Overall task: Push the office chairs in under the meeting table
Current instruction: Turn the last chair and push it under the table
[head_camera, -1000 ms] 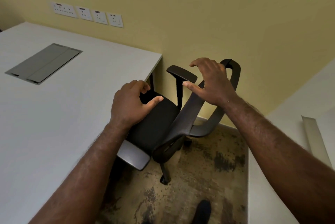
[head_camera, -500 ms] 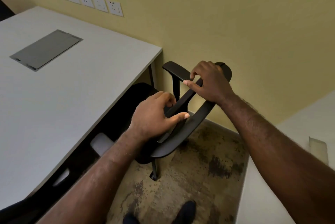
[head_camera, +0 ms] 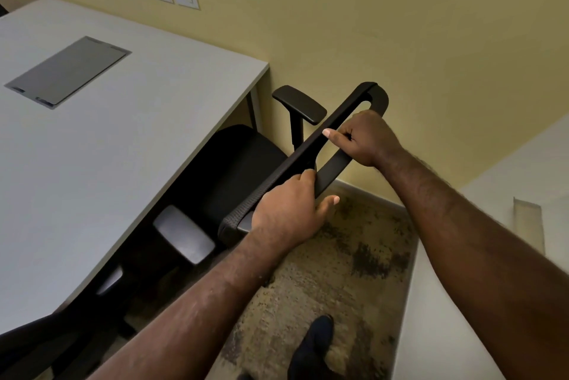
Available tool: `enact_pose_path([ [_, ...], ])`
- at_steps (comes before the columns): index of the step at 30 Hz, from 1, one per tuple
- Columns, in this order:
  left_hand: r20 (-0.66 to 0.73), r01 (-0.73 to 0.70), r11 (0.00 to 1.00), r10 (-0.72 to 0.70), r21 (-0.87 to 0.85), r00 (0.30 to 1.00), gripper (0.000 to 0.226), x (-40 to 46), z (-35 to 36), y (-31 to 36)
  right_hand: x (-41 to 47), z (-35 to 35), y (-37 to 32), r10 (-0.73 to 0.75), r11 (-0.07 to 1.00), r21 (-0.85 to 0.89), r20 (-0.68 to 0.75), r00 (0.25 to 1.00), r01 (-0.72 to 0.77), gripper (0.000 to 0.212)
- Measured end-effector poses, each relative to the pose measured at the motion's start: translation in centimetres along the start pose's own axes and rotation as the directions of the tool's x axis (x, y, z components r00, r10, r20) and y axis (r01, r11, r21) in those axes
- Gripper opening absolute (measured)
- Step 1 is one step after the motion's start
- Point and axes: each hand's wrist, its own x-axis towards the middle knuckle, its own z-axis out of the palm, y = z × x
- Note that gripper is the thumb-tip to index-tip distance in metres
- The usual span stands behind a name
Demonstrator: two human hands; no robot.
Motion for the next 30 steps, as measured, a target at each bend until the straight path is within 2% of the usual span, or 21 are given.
enact_pose_path([
  [4,-0.004,0.039,0.995,-0.038,0.094,0.999,0.044,-1.7,-0.5,-1.7,-1.9,0.9,-2.4,0.014,0.999,-0.051,-0.043,0.999,-0.016,0.06],
  [9,-0.005,-0.007,0.985,0.008,0.172,1.0,0.045,-4.3,-1.7,-6.0,-4.6,2.8,-6.7,0.049,0.988,-0.142,-0.098,0.994,-0.063,0.055],
  [14,-0.034,-0.001,0.969,0.01,0.248,0.999,0.028,-6.8,-3.2,-10.2,-6.9,4.4,-11.9,0.052,0.977,-0.198,-0.127,0.991,-0.077,0.053],
  [18,-0.01,0.014,0.964,-0.012,0.266,1.0,0.018,-8.6,-4.4,-12.9,-8.3,5.2,-15.2,0.065,0.965,-0.247,-0.095,0.993,-0.086,0.056],
  [23,0.039,-0.05,0.961,0.041,0.273,0.998,0.016,-10.0,-5.9,-14.9,-9.6,5.9,-18.1,0.094,0.951,-0.288,-0.068,0.993,-0.109,0.062],
  [30,0.076,-0.127,0.948,0.109,0.293,0.991,0.016,-12.2,-6.7,-14.7,-12.7,6.0,-20.3,0.153,0.933,-0.316,-0.087,0.984,-0.173,0.061],
])
